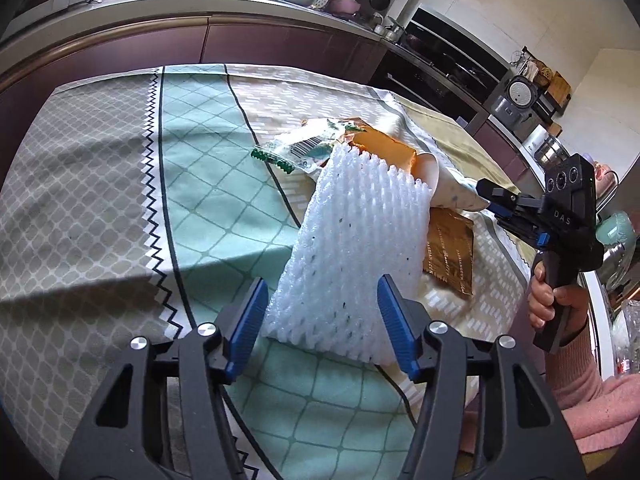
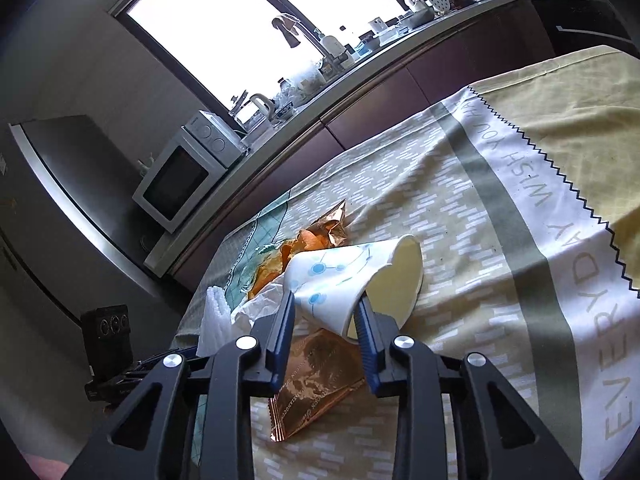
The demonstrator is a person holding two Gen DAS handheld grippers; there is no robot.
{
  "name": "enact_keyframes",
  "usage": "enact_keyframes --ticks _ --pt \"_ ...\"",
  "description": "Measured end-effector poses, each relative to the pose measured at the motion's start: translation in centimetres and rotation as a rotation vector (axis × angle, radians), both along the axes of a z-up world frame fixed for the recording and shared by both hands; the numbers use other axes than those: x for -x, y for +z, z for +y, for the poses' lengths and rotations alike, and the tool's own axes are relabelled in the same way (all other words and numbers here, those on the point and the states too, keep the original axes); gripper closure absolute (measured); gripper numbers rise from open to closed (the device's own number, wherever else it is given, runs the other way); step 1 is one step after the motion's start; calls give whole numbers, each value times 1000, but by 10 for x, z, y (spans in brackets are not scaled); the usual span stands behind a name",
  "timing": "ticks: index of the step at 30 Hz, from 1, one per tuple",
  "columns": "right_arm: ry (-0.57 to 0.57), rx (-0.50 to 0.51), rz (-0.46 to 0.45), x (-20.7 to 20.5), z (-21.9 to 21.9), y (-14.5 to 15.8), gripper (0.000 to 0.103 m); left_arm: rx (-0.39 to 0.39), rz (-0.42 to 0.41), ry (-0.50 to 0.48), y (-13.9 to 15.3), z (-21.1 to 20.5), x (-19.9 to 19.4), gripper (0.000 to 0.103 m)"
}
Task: Collect trash
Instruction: 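Grasp the white foam net with the left gripper while the right grasps the blue-dotted paper cup, then carry the foam net and cup to the teal bin and open both grippers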
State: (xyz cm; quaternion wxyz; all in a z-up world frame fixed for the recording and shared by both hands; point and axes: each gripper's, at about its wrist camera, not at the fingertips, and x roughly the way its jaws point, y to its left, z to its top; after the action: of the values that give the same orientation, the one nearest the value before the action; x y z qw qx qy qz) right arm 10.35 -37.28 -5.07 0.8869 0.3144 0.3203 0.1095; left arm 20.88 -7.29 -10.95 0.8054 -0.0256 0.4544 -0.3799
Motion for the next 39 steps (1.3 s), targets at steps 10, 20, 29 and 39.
enact_keyframes --ticks 10,20,29,39 --pt "14 -15 -29 2 1 3 92 25 8 -18 1 -1 11 90" --pt "17 26 -94 11 7 24 101 75 -60 6 25 12 27 92" --pt "102 58 -154 13 36 46 101 105 -126 77 52 47 37 92" --pt "263 69 -182 -6 97 57 101 112 -167 209 66 109 50 92"
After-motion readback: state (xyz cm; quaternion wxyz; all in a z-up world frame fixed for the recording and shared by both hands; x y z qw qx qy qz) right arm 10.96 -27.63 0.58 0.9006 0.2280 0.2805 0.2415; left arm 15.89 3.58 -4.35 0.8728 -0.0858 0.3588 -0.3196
